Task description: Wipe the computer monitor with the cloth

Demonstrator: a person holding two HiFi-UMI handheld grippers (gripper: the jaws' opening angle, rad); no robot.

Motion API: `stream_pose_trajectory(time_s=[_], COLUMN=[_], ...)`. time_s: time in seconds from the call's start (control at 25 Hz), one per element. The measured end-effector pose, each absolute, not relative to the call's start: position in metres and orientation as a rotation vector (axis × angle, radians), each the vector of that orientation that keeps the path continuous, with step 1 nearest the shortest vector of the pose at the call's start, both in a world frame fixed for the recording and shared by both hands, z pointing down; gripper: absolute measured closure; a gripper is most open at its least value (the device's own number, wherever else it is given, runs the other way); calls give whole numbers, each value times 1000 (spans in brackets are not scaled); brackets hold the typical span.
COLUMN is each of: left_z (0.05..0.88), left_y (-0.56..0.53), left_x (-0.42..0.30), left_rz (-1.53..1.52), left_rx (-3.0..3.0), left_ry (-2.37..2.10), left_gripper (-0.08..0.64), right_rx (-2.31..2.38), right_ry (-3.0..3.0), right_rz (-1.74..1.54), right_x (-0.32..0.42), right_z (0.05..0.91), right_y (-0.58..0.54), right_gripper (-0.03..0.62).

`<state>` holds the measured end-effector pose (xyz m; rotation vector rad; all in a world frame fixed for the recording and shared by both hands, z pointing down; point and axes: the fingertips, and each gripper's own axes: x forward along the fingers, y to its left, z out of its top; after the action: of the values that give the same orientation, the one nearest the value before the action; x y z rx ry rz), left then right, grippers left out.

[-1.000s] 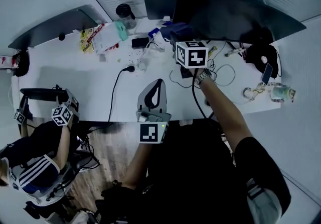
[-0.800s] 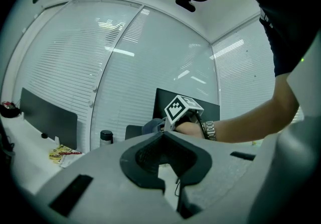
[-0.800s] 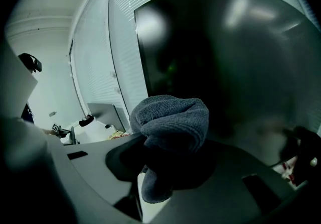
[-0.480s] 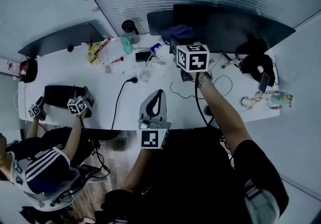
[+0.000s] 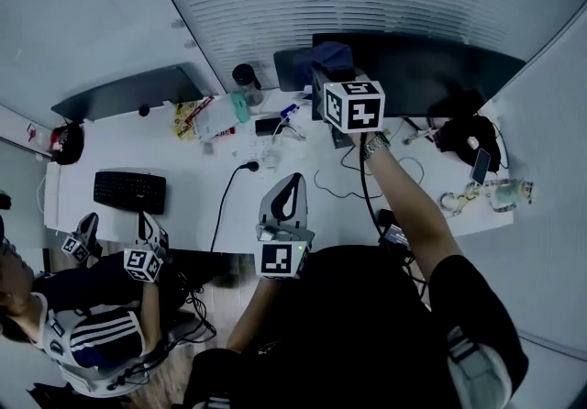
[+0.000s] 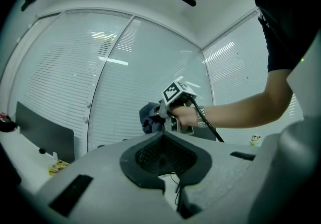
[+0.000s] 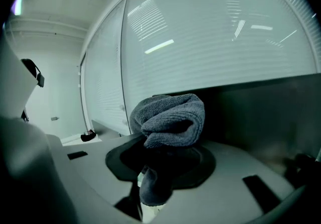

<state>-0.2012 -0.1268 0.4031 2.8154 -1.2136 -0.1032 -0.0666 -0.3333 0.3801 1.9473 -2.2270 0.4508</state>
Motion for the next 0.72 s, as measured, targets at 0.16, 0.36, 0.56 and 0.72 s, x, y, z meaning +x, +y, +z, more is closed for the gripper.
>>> stream_pose_trajectory(time_s=[0.16,0.36,0.56,0.72], left_z=[402,394,389,381], left_y=[-123,-121,-118,-118], left_x=[-205,-209,-212,-211], left_rz=[-76,-115,-107,-149], left_rx=[2809,2837,2827,2846], left_ry=[-1230,-1247,-1249,-1251], left_gripper=[554,554,554,554], right_rx=[1980,1998,2026,2067], right_ry=[-2246,-2268,-2294,-2324], right_rz=[409,350,309,275], right_x=[-63,-62,-63,-53], right_z=[358,332,311,290], right_y=[-334,-333,-329,-315], right_gripper=[471,471,471,471])
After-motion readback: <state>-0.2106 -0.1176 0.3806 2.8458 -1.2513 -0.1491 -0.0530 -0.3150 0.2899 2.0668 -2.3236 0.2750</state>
